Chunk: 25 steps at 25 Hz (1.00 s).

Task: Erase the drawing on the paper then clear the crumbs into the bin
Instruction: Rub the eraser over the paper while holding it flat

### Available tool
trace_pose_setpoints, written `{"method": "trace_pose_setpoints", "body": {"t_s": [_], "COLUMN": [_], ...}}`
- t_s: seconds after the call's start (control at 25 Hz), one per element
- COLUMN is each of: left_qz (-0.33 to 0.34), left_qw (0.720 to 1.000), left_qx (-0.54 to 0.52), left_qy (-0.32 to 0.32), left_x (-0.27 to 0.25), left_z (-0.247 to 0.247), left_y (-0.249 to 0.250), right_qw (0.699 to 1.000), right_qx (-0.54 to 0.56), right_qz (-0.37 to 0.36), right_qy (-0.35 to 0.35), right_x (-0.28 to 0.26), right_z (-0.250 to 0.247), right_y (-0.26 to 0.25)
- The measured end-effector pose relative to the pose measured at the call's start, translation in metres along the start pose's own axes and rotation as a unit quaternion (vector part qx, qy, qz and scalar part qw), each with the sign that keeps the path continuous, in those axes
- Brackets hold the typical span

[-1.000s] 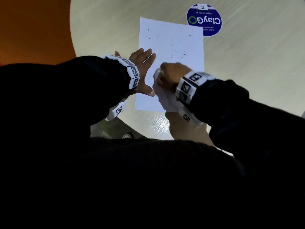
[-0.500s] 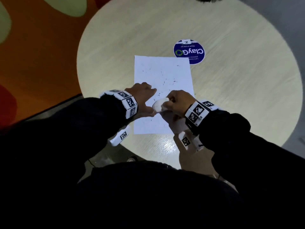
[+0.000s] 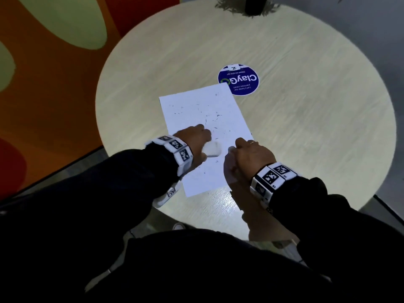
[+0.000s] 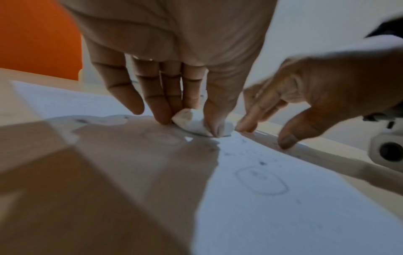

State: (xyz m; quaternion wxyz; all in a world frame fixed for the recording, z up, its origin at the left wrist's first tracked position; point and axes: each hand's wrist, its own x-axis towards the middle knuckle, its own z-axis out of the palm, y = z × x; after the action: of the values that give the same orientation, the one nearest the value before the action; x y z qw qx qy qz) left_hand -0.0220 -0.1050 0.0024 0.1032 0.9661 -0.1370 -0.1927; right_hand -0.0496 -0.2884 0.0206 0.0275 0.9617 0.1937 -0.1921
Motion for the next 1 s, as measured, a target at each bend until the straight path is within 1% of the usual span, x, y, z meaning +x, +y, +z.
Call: {"method": "trace_pose_setpoints", "body": {"t_s": [0.12,0.16,0.24,0.32,0.4,0.44,0.52,0.64,0.8,1.0], "left_qz": [-0.053,-0.067,-0.085,-0.094,-0.101,-0.102,-0.105,-0.114,-0.113,-0.107], "left_qw": [0.998,0.997,0.994,0.991,0.988,0.987,0.986,0.982,0.976,0.976], "left_qx": [-0.034,-0.041,-0.065,-0.094,-0.118,-0.125,-0.132,-0.147,-0.182,-0.188], "left_qy": [-0.011,-0.018,-0.012,0.008,0.017,0.018,0.017,0.020,0.026,0.027], "left_x": [-0.009,-0.011,-0.014,-0.017,-0.019,-0.021,-0.022,-0.023,-0.026,-0.024], "left_z": [-0.009,-0.012,-0.013,-0.011,-0.008,-0.007,-0.007,-0.003,0.001,0.000], "left_y": [-0.027,-0.032,-0.032,-0.027,-0.023,-0.023,-0.024,-0.027,-0.029,-0.025], "right_qw": [1.000,1.000,1.000,0.998,0.991,0.989,0.992,0.992,0.990,0.989], "right_qx": [-0.007,-0.015,-0.012,0.061,0.131,0.130,0.068,0.007,0.015,0.014], "right_qz": [-0.004,-0.009,-0.019,-0.016,-0.041,-0.066,-0.104,-0.107,-0.109,-0.116], "right_qy": [-0.009,-0.014,-0.013,-0.008,-0.009,-0.012,-0.035,-0.063,-0.085,-0.092], "right_x": [-0.006,-0.007,0.000,0.019,0.038,0.043,0.048,0.048,0.047,0.045], "right_z": [0.004,0.003,-0.005,-0.015,-0.016,-0.013,-0.004,0.001,0.000,0.000], "right_y": [0.001,0.001,0.000,-0.006,-0.016,-0.022,-0.027,-0.022,-0.019,-0.012]}}
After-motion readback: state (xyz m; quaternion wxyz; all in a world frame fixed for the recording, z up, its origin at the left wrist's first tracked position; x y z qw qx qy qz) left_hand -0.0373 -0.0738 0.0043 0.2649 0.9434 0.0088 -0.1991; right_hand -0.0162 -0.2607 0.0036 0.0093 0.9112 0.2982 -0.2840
